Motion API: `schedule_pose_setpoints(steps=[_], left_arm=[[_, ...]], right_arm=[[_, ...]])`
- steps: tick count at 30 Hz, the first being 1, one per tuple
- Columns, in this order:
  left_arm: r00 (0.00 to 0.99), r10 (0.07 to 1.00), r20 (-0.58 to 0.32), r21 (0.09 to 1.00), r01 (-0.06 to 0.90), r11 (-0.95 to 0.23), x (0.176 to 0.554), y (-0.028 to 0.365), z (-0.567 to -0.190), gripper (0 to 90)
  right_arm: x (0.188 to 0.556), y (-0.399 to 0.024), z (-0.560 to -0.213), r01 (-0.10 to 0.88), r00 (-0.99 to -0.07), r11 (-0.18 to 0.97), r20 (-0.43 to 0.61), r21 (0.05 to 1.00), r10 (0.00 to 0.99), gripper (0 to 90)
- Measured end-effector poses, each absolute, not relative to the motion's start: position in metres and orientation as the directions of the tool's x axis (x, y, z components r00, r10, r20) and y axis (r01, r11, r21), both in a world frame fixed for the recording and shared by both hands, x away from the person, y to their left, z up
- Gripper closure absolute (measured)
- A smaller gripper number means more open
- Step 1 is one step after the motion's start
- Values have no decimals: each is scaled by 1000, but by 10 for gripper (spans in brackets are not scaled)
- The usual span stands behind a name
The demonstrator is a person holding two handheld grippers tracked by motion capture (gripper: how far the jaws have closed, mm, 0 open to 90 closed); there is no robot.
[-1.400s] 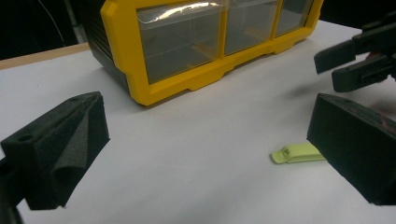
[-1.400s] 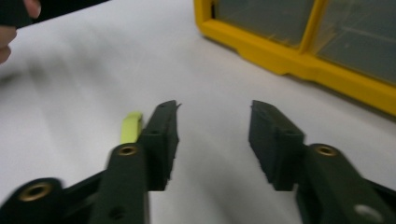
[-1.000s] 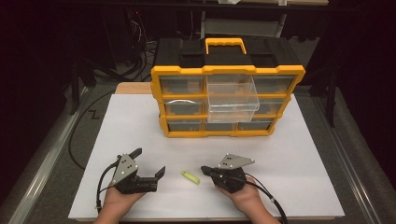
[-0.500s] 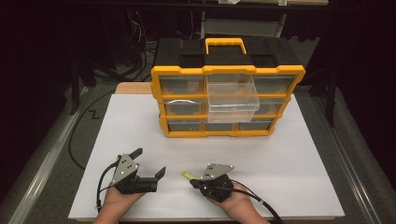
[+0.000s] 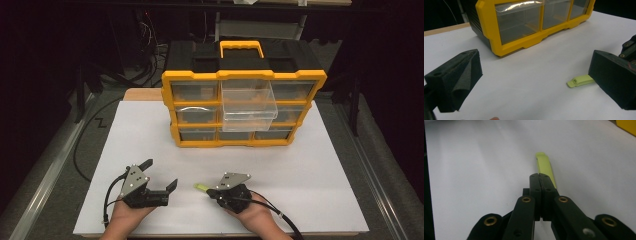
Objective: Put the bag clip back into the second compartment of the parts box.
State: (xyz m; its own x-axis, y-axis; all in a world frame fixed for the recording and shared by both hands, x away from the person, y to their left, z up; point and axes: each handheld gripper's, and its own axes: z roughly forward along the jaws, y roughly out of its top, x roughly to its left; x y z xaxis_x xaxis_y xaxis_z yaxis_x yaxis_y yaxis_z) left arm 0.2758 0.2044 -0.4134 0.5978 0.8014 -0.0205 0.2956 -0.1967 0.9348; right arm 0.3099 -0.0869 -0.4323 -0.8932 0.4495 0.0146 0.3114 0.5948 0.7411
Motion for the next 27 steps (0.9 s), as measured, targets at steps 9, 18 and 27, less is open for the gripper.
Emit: schedule_pose_setpoints(steps=[9, 18, 27], left_arm=[[599, 801, -22, 935, 296, -196, 275, 205, -413, 4], [600, 800, -19, 932, 299, -202, 275, 205, -413, 4], [603, 797, -17, 931, 300, -207, 275, 204, -414, 4]], right_arm=[[316, -109, -424, 356, -864, 535, 52, 766, 500, 875], [323, -122, -421, 416, -842, 490, 121, 766, 526, 603], [327, -122, -416, 413, -832, 430, 141, 803, 537, 154]])
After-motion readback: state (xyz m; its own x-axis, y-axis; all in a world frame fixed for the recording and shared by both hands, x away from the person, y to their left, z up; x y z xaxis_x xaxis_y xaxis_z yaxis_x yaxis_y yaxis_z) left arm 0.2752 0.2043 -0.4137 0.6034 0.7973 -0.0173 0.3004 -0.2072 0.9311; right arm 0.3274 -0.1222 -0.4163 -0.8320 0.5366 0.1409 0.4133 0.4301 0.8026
